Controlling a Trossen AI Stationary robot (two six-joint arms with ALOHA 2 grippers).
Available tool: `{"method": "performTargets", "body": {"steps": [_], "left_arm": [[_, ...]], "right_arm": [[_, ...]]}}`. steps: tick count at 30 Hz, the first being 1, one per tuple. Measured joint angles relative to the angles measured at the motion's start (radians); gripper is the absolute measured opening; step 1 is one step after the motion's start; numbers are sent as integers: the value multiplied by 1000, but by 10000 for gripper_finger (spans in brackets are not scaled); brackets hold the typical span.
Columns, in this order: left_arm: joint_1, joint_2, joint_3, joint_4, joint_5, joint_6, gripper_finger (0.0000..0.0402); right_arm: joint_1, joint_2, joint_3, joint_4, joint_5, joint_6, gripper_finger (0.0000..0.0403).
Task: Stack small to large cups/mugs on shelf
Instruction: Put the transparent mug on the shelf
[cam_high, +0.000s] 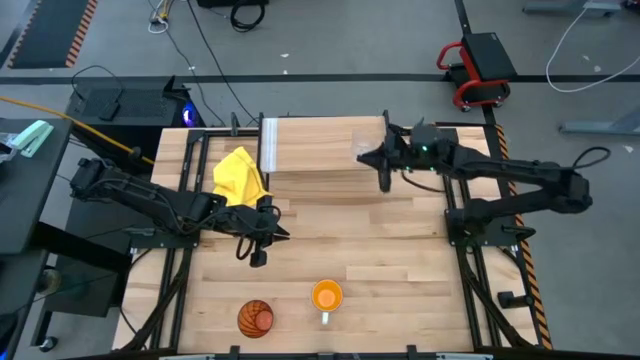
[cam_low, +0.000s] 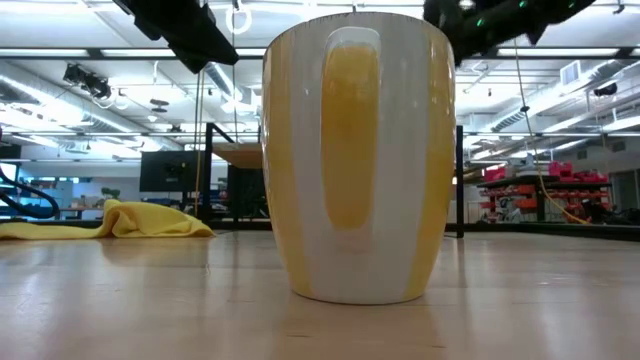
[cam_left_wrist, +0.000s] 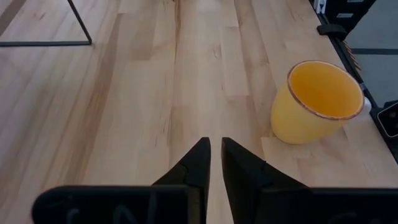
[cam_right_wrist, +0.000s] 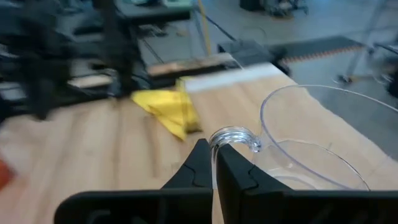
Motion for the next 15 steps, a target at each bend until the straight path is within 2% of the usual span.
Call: {"method": "performTargets", "body": {"steps": [6, 15], "left_arm": [[0, 0, 0, -1, 0, 0, 52], [0, 0, 0, -2, 0, -3, 51]], "right_arm": [[-78, 69, 1, 102, -106, -16, 5], [-157, 152, -26, 128, -134, -64, 5]]}}
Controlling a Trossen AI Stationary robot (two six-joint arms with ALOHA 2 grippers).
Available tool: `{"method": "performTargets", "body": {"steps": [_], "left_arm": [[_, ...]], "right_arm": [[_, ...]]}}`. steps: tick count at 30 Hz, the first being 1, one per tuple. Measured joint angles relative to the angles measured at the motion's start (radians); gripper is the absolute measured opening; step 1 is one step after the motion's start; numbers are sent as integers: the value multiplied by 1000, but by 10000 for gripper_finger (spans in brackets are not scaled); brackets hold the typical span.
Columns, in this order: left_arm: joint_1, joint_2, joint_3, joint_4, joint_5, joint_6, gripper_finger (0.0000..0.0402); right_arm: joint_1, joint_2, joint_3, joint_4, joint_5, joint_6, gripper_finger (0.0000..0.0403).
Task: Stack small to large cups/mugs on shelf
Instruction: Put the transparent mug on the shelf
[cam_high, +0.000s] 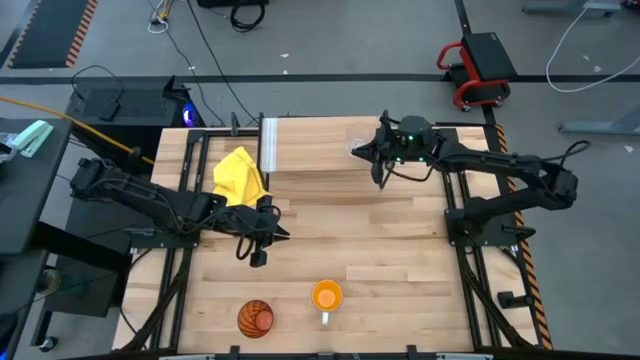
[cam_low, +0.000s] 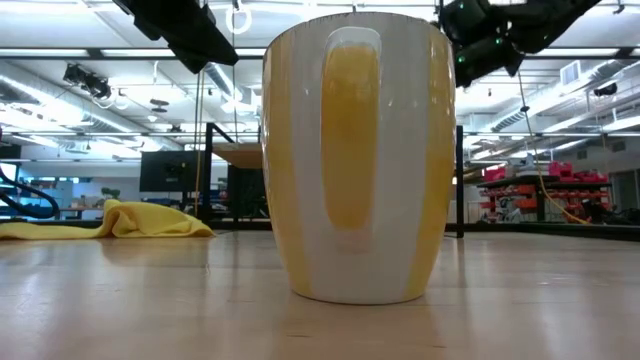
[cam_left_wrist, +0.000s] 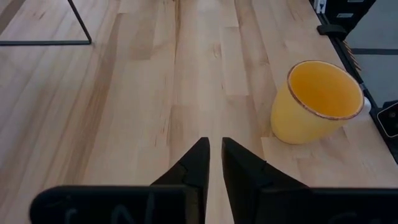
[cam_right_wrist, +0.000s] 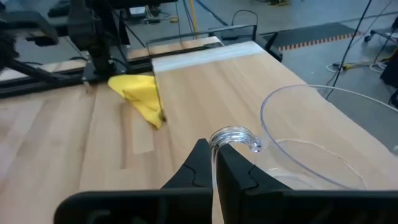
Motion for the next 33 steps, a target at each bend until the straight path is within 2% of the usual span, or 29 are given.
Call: {"method": "performTargets", "body": {"steps": [10, 29, 33], "left_arm": [[0, 0, 0, 0, 0, 1, 48], [0, -1, 0, 1, -26, 0, 44], [0, -1, 0, 1, -26, 1, 45]], "right_arm": [[-76, -42, -120, 147, -53, -3, 5], [-81, -52, -132, 115, -69, -44, 6], [-81, -61, -131, 82, -71, -46, 18]]}}
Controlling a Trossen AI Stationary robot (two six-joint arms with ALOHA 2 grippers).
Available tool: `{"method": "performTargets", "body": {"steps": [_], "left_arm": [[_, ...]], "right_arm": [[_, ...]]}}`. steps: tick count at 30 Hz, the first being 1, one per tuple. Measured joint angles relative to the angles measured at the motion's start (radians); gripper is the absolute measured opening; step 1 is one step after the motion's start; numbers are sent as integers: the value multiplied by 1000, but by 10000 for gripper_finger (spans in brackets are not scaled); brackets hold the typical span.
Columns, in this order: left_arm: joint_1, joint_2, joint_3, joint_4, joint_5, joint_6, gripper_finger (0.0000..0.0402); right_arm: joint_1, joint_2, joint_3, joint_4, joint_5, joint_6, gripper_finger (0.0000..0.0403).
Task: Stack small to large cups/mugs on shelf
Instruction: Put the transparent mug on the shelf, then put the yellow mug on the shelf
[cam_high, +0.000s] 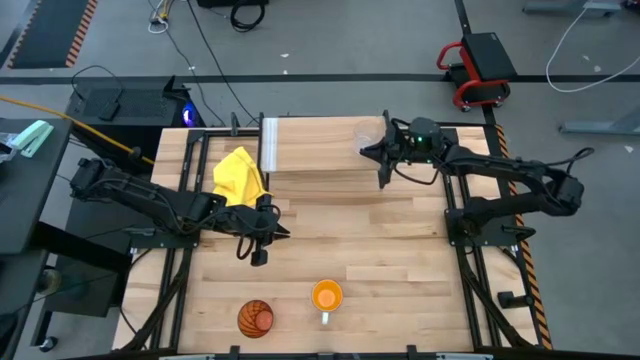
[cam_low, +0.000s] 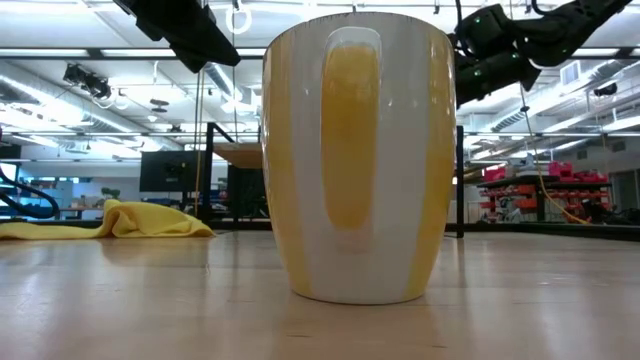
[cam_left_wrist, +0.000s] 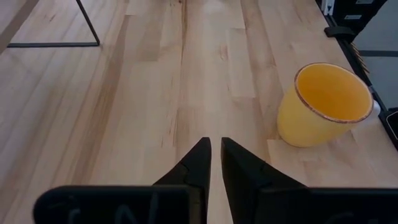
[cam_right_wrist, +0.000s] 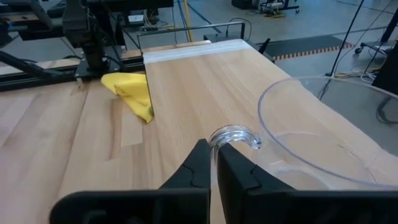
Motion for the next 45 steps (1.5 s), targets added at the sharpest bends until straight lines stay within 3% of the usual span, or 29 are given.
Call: {"method": "performTargets", "body": {"steps": [10, 27, 36, 45], "left_arm": [[0, 0, 0, 4, -9, 0, 44], [0, 0, 0, 4, -11, 1, 40], [0, 1, 0, 5, -11, 1, 43], [0, 1, 0, 5, -15, 1, 38]], "right_arm": [[2, -69, -6, -59, 46, 44, 64], [3, -71, -5, -82, 113, 51, 107], [3, -107, -4, -152, 112, 64, 114], [30, -223, -3, -234, 113, 97, 112]]}}
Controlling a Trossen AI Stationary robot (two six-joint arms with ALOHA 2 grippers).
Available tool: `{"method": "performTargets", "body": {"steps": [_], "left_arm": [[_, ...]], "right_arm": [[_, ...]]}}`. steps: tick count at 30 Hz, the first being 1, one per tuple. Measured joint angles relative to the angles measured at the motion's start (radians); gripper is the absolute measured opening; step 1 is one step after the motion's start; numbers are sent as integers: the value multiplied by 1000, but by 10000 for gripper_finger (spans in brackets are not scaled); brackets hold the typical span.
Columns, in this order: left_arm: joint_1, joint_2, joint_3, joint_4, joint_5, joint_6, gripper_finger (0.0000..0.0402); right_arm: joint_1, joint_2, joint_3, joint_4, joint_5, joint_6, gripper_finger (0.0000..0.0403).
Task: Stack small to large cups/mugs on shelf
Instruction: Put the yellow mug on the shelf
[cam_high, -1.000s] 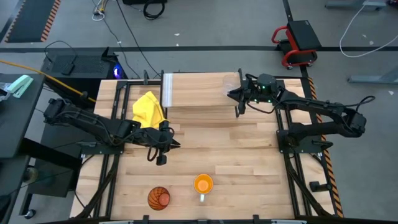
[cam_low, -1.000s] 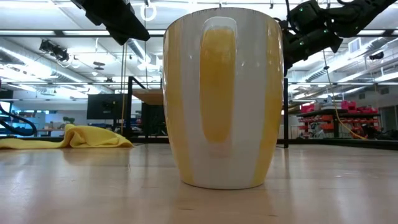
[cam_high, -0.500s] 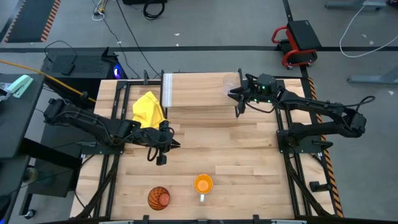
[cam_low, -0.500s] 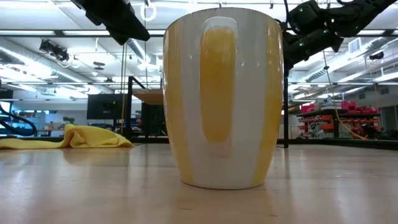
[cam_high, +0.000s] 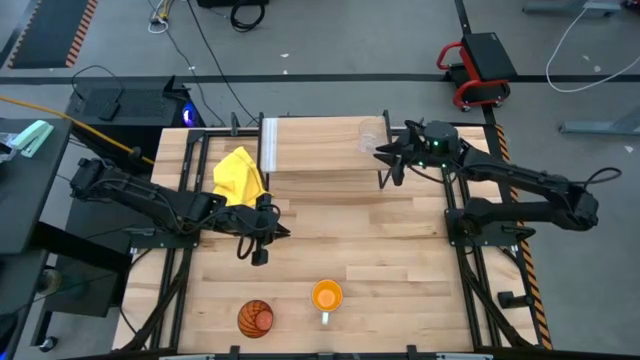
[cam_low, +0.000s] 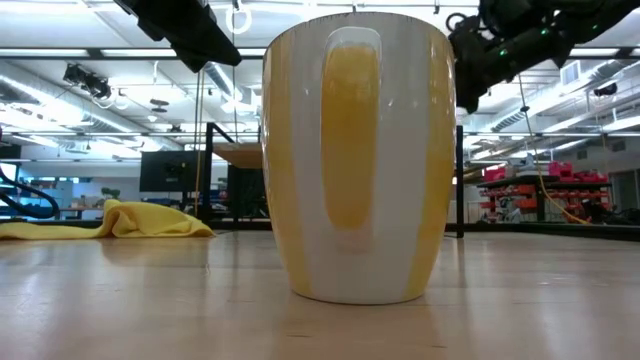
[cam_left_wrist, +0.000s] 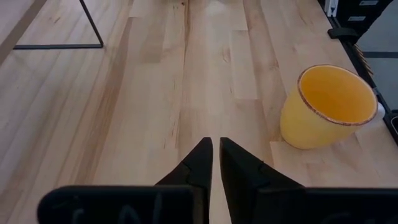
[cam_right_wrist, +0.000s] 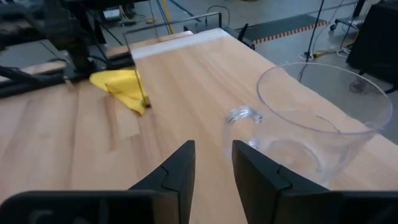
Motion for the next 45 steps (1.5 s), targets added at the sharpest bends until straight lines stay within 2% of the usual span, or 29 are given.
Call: {"method": "performTargets", "body": {"steps": [6, 11, 15, 17, 22, 27, 31, 35, 40, 45], "left_arm": [[0, 0, 0, 0, -11, 0, 43], [0, 0, 0, 0, -11, 0, 37], [0, 0, 0, 0, -11, -2, 35], [0, 0, 0, 0, -11, -2, 37], [0, 0, 0, 0, -11, -8, 42], [0, 0, 0, 0, -11, -10, 43], [0, 0, 0, 0, -11, -10, 42], [0, 0, 0, -1, -11, -20, 38], [0, 0, 0, -1, -11, -26, 35], [0, 0, 0, -1, -11, -29, 41]], "right_arm": [[54, -100, 0, -100, 0, 75, 103], [187, -174, 0, -127, -4, 175, 96], [367, -205, 0, -126, 1, 246, 95], [476, -206, 0, -126, 38, 278, 95], [783, -164, 0, -125, 263, 335, 95], [1070, -40, 0, -113, 571, 392, 95], [1231, 126, 0, -47, 791, 453, 95], [1321, 320, 0, 56, 893, 523, 95], [1375, 535, 0, 180, 1008, 597, 95], [1371, 718, 0, 339, 1040, 624, 95]]}}
